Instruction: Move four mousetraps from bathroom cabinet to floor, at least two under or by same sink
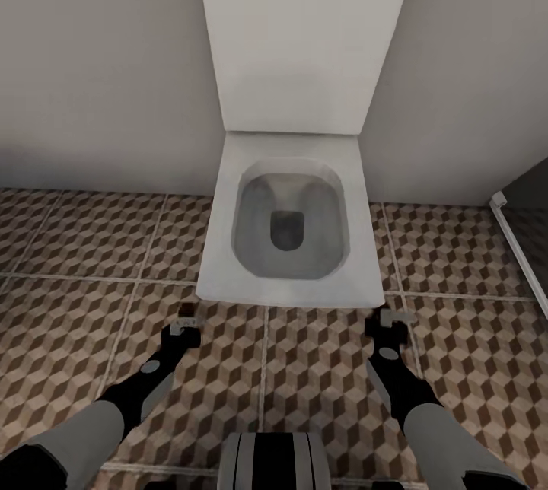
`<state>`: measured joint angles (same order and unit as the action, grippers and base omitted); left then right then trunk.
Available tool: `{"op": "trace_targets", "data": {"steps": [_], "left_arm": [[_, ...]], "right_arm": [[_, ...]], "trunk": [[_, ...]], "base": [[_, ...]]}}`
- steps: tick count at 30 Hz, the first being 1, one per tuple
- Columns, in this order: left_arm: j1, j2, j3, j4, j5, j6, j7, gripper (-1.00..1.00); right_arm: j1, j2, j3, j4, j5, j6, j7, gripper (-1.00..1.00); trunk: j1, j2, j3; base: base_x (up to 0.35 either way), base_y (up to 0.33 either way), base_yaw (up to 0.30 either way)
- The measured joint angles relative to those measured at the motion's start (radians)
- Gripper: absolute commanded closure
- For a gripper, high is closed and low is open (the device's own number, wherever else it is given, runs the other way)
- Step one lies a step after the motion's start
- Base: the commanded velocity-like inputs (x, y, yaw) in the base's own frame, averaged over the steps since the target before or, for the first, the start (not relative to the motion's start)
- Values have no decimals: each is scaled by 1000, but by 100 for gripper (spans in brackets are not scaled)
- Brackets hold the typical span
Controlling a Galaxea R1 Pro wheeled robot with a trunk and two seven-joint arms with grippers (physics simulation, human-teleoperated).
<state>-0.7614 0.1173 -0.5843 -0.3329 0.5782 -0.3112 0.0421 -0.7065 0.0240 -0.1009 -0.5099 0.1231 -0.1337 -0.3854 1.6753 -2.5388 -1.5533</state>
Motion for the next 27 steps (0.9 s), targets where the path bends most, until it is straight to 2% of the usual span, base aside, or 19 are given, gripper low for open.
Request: {"op": "trace_targets", "data": {"steps": [4,10,15,20,27], "left_arm": [[0,1,15,-5,4,8,33,100],[-2,4,20,-41,2,84,35,100],[-2,5,19,-58,-8,105,9,100],[-2,18,18,-53,-14,111,-38,100],[-2,27,18,-52,-18,116,-51,100]], "right_arm": [[0,0,0,-5,-2,-11,-4,100],[0,-2,1,-5,-5,-13,-6,100],[0,-9,3,24,-5,-14,-3,100],[0,-15,2,79,-3,-15,4,100],[0,-17,2,97,-4,-16,7,100]], "trunk": [[0,0,0],[0,0,0],[0,0,0],[0,0,0],[0,0,0]], "base": [[0,0,0],[0,0,0],[0,0,0],[0,0,0],[0,0,0]]}}
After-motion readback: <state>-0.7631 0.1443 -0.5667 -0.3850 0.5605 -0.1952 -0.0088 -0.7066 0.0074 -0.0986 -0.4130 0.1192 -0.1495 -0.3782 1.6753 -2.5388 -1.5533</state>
